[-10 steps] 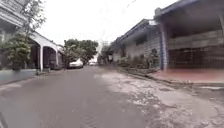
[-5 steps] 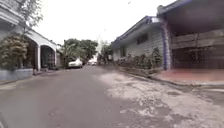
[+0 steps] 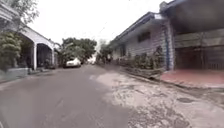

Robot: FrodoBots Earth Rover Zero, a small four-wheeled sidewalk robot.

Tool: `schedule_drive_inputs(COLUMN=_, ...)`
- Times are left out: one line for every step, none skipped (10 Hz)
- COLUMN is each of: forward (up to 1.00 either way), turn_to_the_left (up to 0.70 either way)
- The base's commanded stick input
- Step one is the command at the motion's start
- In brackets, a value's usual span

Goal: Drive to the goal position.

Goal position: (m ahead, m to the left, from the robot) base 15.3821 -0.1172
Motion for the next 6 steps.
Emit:
schedule_drive_inputs(forward=0.70, turn_to_the_left=0.00)
schedule_drive_inputs(forward=0.70, turn_to_the_left=0.00)
schedule_drive_inputs(forward=0.70, turn_to_the_left=0.00)
schedule_drive_inputs(forward=0.70, turn_to_the_left=0.00)
schedule_drive_inputs(forward=0.70, turn_to_the_left=0.00)
schedule_drive_inputs(forward=0.70, turn_to_the_left=0.00)
